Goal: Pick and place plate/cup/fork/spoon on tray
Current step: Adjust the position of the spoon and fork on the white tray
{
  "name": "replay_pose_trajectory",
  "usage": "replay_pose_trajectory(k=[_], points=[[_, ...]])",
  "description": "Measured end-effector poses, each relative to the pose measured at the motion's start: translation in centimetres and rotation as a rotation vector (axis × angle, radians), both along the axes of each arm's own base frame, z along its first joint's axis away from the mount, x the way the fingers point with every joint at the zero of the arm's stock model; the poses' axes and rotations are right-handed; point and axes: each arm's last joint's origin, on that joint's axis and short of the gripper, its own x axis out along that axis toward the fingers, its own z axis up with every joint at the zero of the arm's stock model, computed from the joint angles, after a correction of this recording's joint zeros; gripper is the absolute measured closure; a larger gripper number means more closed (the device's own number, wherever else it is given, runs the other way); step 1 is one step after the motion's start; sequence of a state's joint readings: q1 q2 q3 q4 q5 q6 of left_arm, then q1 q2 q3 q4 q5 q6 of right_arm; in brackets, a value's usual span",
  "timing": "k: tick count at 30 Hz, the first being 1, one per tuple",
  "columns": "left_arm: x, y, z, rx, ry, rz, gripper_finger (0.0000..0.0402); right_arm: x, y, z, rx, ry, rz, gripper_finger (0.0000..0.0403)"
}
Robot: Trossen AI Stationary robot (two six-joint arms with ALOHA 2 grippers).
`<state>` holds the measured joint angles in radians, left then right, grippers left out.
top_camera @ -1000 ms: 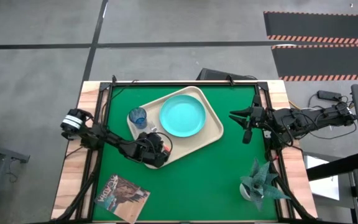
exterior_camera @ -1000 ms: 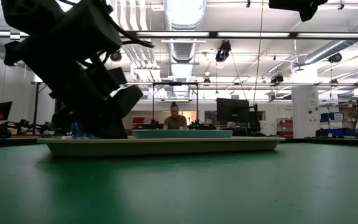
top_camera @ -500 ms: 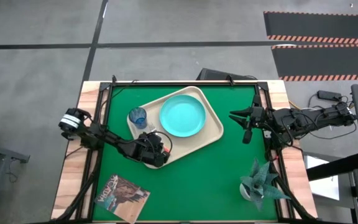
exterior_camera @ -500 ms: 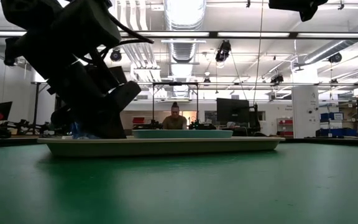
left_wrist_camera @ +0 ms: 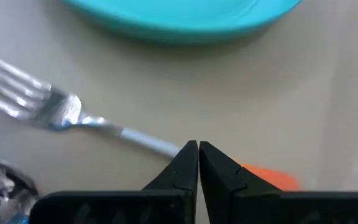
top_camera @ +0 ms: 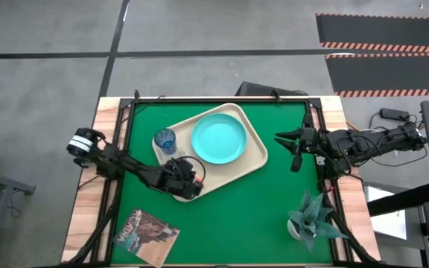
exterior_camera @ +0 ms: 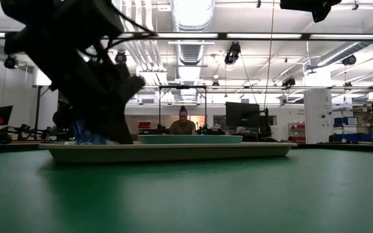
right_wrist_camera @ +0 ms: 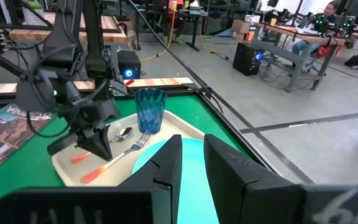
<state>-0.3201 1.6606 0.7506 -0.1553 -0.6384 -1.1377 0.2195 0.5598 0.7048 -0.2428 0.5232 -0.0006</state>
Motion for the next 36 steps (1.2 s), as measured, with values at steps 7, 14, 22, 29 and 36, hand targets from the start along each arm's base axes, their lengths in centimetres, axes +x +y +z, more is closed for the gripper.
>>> replay_pose_trajectory(k=[7,14,22,29,36], points=[[0.3,-0.1,2.3,0.018,-0.062,-0.042,0.0402,0.0,0.0,0.0,0.0,0.0,0.0,0.0344],[0.6,-0.2,4.0,0.05,-0.074,-0.116,0.0402,0.0,0.0,-0.2,-0.006,0.026,0.001,0.0344],[0.3,-0.3,6.2,0.128,-0.072,-0.255,0.0402,1.6,0.5,-1.1,0.037,0.067,0.047,0.0344],[-0.7,0.4,9.3,0.353,-0.073,-0.33,0.0402,5.4,1.4,-2.0,0.005,0.08,0.057,0.0344],[-2.1,1.3,13.3,0.657,-0.097,-0.285,0.0402,9.7,2.3,-2.3,-0.028,0.17,0.06,0.0345]])
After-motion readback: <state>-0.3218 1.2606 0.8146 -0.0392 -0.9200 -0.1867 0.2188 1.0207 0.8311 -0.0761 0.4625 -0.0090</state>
